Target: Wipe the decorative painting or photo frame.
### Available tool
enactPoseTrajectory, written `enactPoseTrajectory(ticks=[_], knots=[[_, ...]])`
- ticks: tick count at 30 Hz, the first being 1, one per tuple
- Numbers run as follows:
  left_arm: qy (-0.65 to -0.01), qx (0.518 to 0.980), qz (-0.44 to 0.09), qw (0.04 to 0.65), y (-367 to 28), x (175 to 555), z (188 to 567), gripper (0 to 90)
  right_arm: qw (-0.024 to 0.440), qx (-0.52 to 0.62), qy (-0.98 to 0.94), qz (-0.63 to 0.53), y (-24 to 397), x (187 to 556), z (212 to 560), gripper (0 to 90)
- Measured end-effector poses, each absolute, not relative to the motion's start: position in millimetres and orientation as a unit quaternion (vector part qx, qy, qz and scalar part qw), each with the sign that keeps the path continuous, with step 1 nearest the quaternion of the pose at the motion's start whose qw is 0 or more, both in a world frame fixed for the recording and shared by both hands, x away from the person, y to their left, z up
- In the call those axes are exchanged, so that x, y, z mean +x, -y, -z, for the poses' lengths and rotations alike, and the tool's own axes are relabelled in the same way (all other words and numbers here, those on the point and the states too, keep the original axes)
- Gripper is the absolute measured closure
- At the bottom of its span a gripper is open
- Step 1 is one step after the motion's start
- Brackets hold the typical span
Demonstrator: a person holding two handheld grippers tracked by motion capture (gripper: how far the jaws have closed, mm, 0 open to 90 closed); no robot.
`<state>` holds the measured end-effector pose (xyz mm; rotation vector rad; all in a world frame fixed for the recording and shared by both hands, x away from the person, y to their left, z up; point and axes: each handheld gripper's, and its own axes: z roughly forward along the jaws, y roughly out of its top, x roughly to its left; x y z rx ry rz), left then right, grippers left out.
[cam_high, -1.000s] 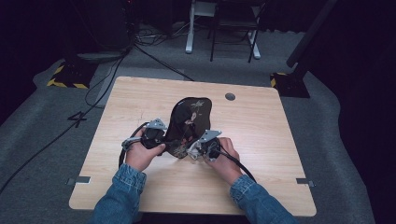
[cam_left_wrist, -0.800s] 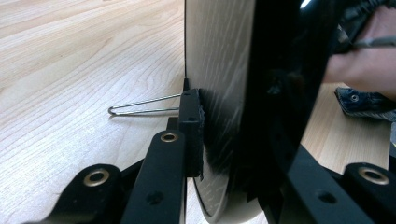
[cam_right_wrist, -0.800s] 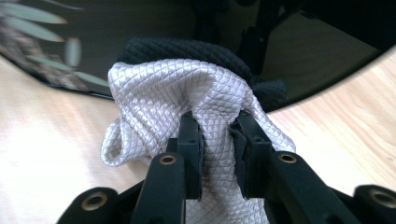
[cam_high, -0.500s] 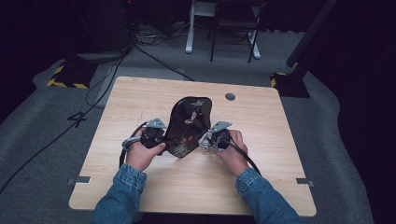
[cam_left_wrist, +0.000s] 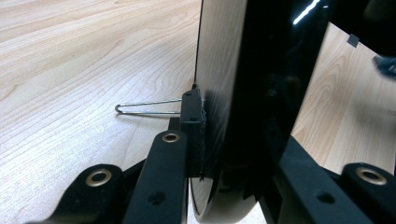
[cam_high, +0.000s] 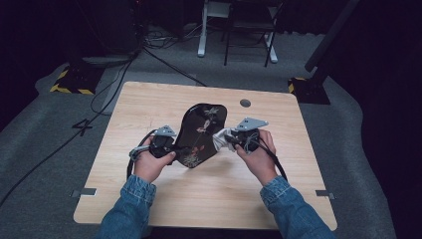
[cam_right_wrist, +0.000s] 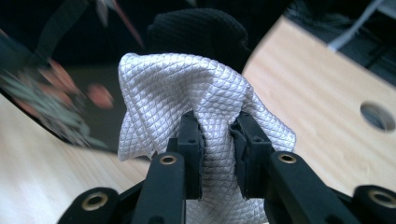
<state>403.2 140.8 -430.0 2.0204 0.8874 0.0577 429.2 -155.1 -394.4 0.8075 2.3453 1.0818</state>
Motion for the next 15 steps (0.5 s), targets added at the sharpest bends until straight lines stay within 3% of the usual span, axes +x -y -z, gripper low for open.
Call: enactPoseTrajectory(ticks=[7, 15], knots=[[-0.359, 0.815, -0.019, 0.454, -142, 404, 431, 78.3, 0.226, 0.264, -0.832, -0.433, 147, 419, 343, 75.1], [-0.357, 0.816, -0.019, 0.455, -143, 404, 431, 78.4, 0.22, 0.251, -0.827, -0.452, 135, 418, 318, 75.1]])
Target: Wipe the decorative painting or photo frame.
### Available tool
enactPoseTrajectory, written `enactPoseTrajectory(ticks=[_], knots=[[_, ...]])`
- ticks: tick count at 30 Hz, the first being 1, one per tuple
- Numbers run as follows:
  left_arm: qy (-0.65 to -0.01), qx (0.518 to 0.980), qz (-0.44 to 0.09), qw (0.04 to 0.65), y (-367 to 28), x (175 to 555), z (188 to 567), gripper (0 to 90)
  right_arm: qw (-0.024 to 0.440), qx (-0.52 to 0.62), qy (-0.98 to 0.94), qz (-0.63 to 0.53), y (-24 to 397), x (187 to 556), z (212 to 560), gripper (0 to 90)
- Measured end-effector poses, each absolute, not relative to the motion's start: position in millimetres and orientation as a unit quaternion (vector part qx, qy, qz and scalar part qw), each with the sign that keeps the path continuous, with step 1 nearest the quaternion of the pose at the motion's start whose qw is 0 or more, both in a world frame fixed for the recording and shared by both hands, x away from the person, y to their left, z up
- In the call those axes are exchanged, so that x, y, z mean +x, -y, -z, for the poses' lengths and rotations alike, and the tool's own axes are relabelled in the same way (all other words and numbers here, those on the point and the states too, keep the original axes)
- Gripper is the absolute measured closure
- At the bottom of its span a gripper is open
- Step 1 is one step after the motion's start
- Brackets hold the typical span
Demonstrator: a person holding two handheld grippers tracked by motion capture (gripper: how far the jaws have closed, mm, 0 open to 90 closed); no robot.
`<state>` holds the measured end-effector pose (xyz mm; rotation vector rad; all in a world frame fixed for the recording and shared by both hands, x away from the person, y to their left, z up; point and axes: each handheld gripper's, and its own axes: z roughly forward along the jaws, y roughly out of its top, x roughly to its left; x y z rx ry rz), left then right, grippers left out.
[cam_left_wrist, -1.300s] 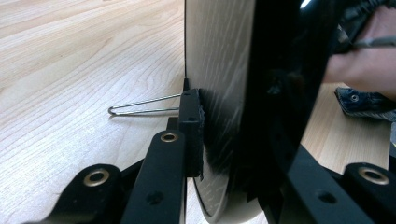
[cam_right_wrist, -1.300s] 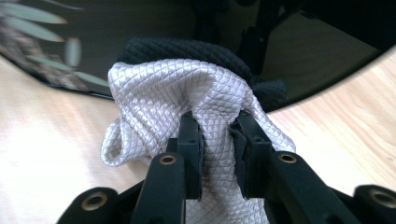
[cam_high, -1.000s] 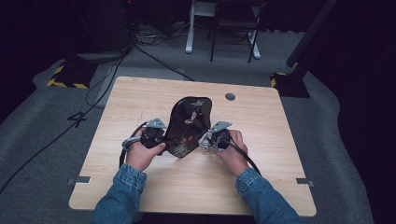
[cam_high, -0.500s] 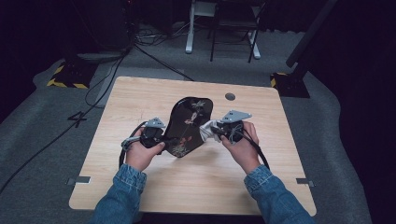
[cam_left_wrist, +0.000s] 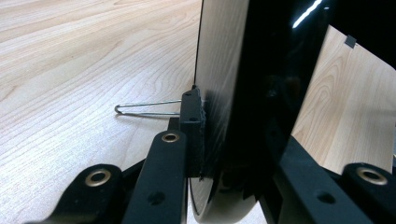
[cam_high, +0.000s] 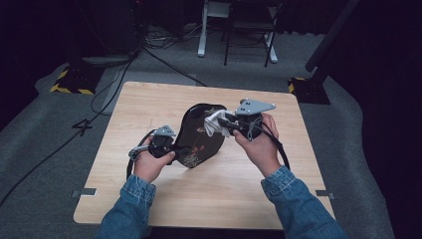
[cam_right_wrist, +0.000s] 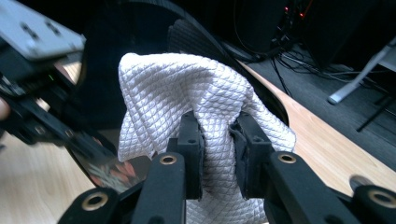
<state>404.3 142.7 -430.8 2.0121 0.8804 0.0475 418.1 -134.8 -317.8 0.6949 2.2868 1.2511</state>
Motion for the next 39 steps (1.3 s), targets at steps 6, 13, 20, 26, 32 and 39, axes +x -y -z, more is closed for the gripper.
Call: enactPoseTrajectory(ticks=[6, 13, 20, 26, 32, 39], knots=[[-0.353, 0.818, -0.02, 0.454, -143, 404, 431, 78.5, 0.211, 0.248, -0.82, -0.471, 123, 422, 299, 75.0], [-0.351, 0.819, -0.027, 0.453, -142, 404, 430, 78.8, 0.211, 0.25, -0.809, -0.489, 110, 426, 282, 74.8], [-0.345, 0.825, -0.029, 0.447, -142, 404, 429, 79.2, 0.227, 0.258, -0.801, -0.491, 97, 437, 275, 74.7], [-0.34, 0.829, -0.036, 0.443, -140, 403, 428, 79.7, 0.249, 0.266, -0.802, -0.473, 93, 447, 276, 74.8], [-0.34, 0.828, -0.041, 0.444, -139, 402, 428, 79.9, 0.281, 0.249, -0.818, -0.436, 89, 448, 278, 75.1], [-0.348, 0.825, -0.039, 0.443, -139, 402, 428, 79.8, 0.33, 0.213, -0.833, -0.391, 85, 445, 283, 75.9]])
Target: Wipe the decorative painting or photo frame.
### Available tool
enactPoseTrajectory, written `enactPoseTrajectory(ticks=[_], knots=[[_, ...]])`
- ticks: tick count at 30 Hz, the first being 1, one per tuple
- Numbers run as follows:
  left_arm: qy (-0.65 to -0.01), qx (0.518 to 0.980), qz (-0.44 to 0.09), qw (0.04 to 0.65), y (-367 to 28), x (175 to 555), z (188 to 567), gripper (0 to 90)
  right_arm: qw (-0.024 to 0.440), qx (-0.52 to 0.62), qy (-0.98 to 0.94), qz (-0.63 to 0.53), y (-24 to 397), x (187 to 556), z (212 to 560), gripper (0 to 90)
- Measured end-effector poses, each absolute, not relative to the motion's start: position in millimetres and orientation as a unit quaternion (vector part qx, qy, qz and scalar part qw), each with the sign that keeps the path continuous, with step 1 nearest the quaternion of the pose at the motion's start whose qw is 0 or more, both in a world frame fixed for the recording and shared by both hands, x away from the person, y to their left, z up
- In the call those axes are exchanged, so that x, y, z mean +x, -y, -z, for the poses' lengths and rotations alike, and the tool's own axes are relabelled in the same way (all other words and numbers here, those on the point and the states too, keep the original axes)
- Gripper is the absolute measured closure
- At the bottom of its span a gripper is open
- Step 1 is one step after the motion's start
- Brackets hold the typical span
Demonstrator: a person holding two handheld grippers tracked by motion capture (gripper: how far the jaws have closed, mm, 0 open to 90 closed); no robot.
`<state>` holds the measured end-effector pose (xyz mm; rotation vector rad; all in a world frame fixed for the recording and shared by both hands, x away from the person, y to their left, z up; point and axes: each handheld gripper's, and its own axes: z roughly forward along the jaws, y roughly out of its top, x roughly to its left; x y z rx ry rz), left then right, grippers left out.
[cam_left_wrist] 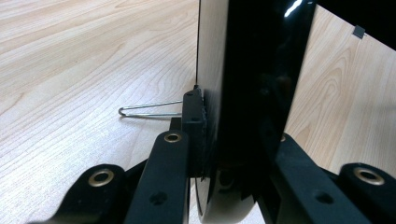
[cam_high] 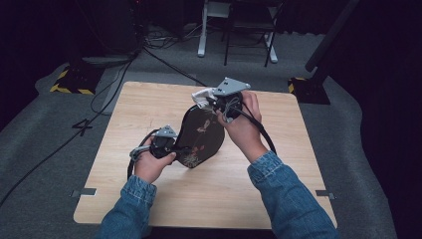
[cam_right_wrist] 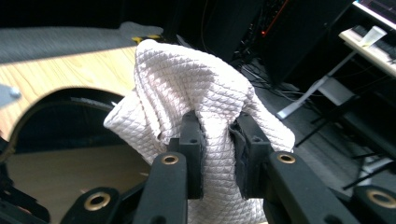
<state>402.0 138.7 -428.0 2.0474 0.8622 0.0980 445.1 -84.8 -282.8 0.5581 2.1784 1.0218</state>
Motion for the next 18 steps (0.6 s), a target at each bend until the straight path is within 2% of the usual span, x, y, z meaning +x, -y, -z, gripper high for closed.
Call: enactPoseTrajectory(ticks=[5, 18], knots=[[-0.351, 0.824, -0.04, 0.443, -138, 402, 428, 79.9, 0.342, 0.209, -0.835, -0.376, 89, 444, 288, 76.0], [-0.345, 0.825, -0.042, 0.446, -138, 402, 429, 80.0, 0.34, 0.227, -0.841, -0.354, 103, 449, 300, 76.1]])
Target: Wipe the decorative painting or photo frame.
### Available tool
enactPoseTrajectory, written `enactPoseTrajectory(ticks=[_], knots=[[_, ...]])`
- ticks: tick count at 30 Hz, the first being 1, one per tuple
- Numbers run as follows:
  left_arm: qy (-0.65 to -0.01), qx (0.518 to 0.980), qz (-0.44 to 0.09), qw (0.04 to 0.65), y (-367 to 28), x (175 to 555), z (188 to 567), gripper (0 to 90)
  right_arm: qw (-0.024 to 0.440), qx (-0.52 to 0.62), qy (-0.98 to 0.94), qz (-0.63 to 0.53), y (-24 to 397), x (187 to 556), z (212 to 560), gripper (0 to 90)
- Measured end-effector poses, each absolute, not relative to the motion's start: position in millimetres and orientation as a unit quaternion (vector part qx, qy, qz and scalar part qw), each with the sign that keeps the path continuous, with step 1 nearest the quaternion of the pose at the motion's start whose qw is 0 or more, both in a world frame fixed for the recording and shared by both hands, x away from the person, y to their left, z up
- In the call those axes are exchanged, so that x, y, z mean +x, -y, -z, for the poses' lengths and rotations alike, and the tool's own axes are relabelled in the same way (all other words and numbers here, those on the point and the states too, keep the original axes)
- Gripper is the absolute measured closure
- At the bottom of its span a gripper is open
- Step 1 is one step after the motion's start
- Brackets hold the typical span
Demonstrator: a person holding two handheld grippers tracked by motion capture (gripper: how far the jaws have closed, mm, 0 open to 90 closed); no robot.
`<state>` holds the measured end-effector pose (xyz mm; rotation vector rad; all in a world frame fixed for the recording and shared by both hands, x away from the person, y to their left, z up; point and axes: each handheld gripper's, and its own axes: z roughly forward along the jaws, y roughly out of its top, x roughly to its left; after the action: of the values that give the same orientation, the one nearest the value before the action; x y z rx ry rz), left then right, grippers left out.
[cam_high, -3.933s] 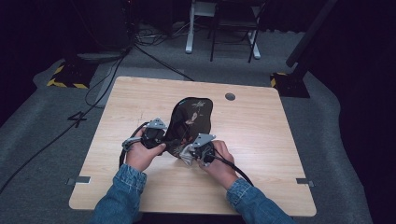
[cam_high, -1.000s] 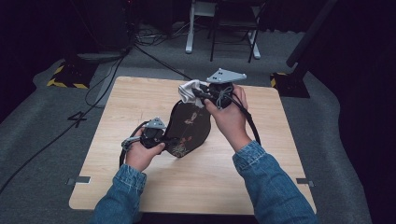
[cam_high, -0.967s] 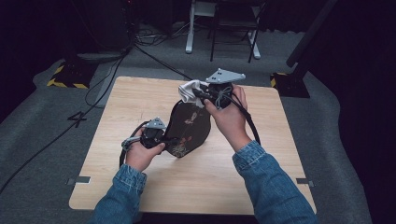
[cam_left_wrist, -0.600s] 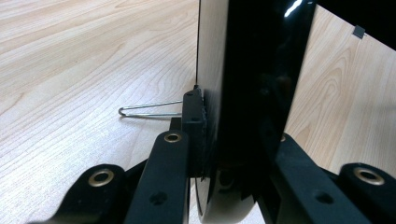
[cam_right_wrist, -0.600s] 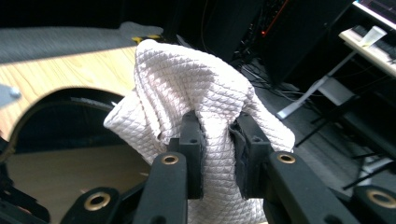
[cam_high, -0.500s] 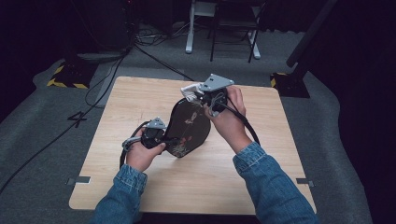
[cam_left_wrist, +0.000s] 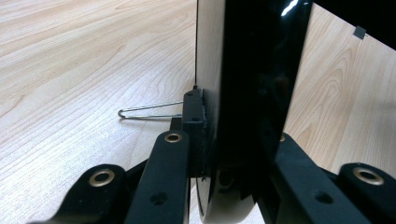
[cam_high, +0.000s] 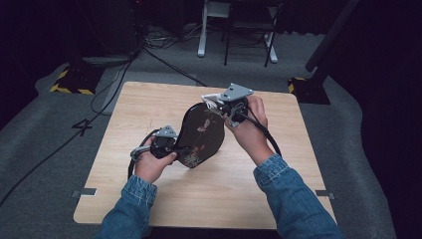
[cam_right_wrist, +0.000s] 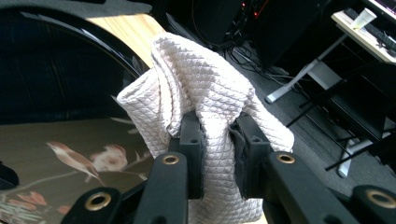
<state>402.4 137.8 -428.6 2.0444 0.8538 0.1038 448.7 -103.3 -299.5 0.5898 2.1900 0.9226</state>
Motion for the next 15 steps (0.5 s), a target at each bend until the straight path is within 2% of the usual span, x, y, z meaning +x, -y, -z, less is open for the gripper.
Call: enactPoseTrajectory(ticks=[15], knots=[[-0.344, 0.825, -0.042, 0.446, -138, 403, 429, 80.0, 0.337, 0.247, -0.843, -0.34, 116, 456, 310, 76.1]])
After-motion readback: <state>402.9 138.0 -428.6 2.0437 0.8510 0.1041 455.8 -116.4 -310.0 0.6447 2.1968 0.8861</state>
